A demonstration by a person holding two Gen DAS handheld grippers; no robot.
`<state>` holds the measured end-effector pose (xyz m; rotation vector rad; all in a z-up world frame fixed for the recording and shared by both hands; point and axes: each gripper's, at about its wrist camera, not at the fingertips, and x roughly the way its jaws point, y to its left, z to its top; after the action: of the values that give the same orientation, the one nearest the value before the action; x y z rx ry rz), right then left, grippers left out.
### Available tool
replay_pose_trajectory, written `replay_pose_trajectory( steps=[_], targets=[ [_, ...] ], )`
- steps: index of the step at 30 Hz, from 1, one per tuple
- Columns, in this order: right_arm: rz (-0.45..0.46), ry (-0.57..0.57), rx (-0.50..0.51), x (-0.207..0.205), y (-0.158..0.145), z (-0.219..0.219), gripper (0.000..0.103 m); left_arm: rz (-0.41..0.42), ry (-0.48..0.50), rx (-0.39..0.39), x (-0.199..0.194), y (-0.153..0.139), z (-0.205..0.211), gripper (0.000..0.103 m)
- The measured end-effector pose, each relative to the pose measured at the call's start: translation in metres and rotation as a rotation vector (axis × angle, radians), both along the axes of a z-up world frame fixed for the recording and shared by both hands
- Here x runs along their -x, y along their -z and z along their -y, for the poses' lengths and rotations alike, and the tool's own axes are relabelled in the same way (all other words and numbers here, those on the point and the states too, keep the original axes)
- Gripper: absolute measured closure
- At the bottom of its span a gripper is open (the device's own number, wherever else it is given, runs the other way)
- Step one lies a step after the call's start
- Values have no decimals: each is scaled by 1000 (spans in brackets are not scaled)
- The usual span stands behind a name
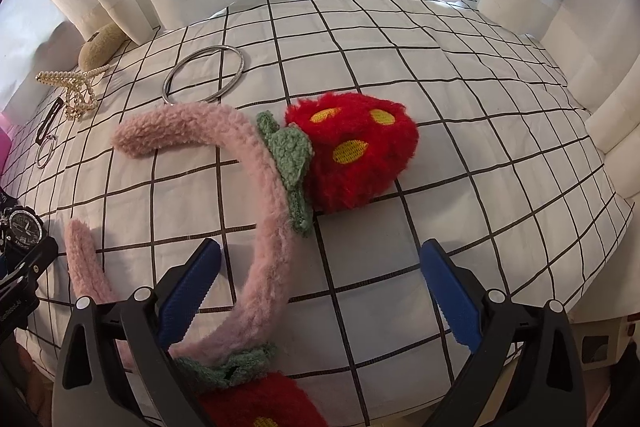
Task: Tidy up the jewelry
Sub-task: 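Reach the left tool to the black watch while the right tool approaches the pink headband, then close the left tool on the black watch while the right tool grips the headband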
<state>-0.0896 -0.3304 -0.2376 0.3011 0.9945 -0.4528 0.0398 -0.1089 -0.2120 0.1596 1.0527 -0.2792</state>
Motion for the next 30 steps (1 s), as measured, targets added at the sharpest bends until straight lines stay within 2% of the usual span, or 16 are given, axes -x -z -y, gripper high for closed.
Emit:
replay_pose_trajectory(
  steps=[2, 4, 7, 9, 12, 15, 23, 30],
  targets=[
    [-1, -7, -2, 1, -1, -1, 10, -7, 3, 1, 0, -1, 0, 10],
    [8, -14, 4, 2, -2, -2, 15, 3, 1, 5, 3, -4, -2, 23],
    [23, -32, 21, 3, -8, -8, 40, 10, 4, 6, 5, -5, -3, 25],
    [24, -52, 29, 1, -11, -12, 65, 14, 7, 6, 6, -5, -4, 27],
    [22, -73, 39, -2, -12, -18, 87, 22, 8, 11, 8, -6, -5, 29],
    [47, -91, 19, 0, -13, -20, 93, 17, -1, 43, 9, -8, -10, 31],
    [127, -147, 53, 2, -39, -32, 93, 8, -27, 48, 10, -13, -20, 31],
    [176, -186, 67, 6, -68, -36, 93, 56, -37, 61, 18, -43, -28, 31]
  ],
)
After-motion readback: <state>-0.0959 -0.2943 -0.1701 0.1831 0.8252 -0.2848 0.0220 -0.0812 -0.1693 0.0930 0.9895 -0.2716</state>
